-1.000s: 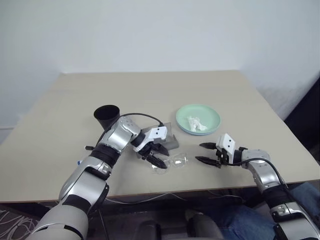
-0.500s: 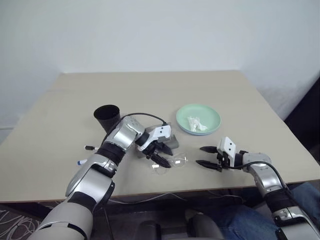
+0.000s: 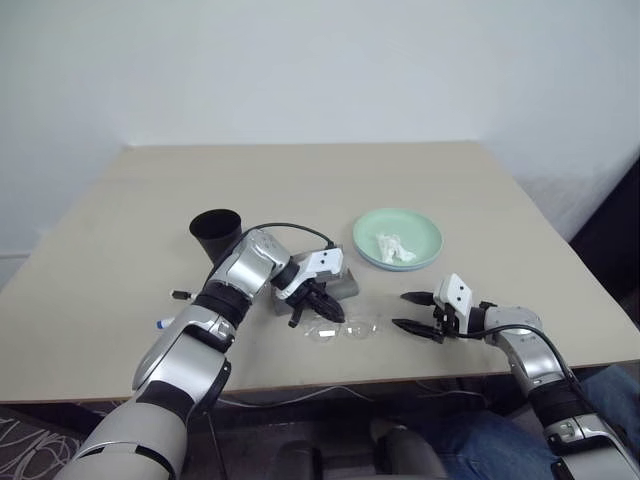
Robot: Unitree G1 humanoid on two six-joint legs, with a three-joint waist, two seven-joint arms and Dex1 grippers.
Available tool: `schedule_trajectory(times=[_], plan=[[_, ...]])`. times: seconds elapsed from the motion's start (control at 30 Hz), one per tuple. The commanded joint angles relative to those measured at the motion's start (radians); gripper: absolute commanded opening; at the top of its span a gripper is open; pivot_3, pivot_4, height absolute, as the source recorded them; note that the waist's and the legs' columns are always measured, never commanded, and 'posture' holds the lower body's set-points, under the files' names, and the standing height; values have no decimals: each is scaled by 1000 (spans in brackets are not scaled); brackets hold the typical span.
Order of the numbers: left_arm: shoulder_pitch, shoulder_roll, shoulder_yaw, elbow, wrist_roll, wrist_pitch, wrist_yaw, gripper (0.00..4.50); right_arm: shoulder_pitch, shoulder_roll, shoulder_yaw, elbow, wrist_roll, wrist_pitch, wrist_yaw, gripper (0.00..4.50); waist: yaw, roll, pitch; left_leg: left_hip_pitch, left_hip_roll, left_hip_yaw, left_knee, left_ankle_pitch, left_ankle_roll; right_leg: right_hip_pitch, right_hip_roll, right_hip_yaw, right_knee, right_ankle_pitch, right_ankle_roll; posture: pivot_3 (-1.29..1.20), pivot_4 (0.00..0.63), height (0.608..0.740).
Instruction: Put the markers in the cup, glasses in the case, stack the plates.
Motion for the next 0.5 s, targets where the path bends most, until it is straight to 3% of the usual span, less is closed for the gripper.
schedule_trajectory(times=[0.03, 0.5], plan=[[-33, 4, 31, -3, 2, -12, 2, 131, -23, -6, -22, -24, 4, -25, -10, 3049, 0, 0, 0, 0, 0, 0, 0, 0, 0, 0, 0, 0, 0, 0, 0, 0, 0, 721], [-32, 13, 84, -66, -33, 45, -4, 131, 25, -65, -37, -164, 133, 126, 126, 3049, 1, 0, 0, 0, 0, -1, 0, 0, 0, 0, 0, 0, 0, 1, 1, 0, 0, 721]])
